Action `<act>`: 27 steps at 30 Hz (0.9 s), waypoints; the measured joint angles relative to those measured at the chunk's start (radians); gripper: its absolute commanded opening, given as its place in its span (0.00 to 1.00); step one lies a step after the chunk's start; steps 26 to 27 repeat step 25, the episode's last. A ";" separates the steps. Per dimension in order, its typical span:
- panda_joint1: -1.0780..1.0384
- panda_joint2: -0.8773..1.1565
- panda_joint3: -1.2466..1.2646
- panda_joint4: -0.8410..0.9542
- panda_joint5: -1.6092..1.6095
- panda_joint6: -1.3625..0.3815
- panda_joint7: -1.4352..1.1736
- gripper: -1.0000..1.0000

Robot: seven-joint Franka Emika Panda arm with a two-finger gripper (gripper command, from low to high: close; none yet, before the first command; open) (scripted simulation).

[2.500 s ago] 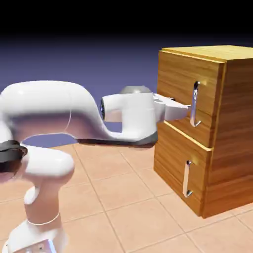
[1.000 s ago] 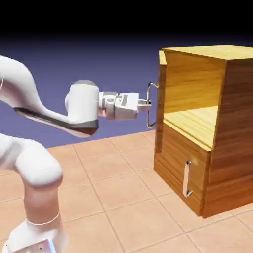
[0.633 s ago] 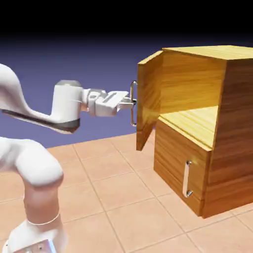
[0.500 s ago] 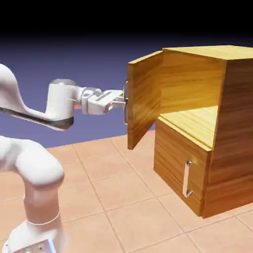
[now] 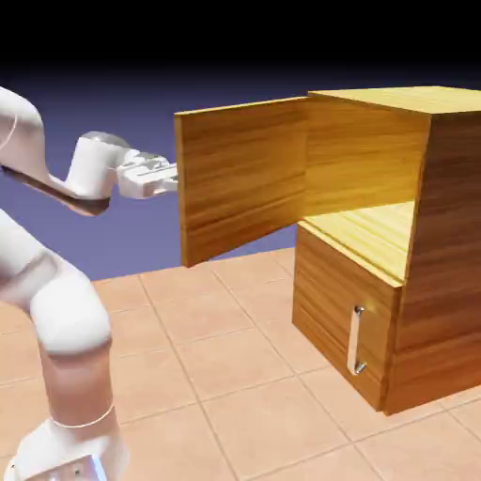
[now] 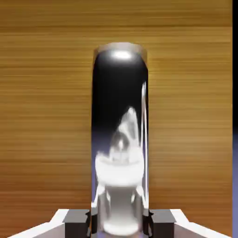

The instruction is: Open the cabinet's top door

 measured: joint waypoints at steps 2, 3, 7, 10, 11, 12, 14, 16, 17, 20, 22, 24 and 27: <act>-0.064 0.044 0.072 0.058 0.017 -0.062 0.019 0.00; -0.096 0.063 0.109 0.085 0.024 -0.089 0.027 0.00; -0.235 0.115 0.253 0.176 0.049 -0.174 0.052 0.00; -0.343 0.118 0.356 0.231 0.072 -0.209 0.053 0.00; -0.379 0.110 0.388 0.248 0.082 -0.216 0.049 0.00; -0.416 0.104 0.420 0.265 0.091 -0.224 0.046 0.00; -0.488 0.105 0.488 0.303 0.103 -0.250 0.048 0.00; -0.561 0.114 0.560 0.343 0.111 -0.283 0.055 0.00; -0.597 0.113 0.594 0.363 0.117 -0.296 0.055 0.00; -0.705 0.099 0.691 0.424 0.136 -0.333 0.054 0.00; -0.778 0.092 0.757 0.466 0.147 -0.360 0.055 0.00; -0.850 0.082 0.822 0.511 0.157 -0.389 0.055 0.00; -0.887 0.074 0.854 0.535 0.162 -0.403 0.054 0.00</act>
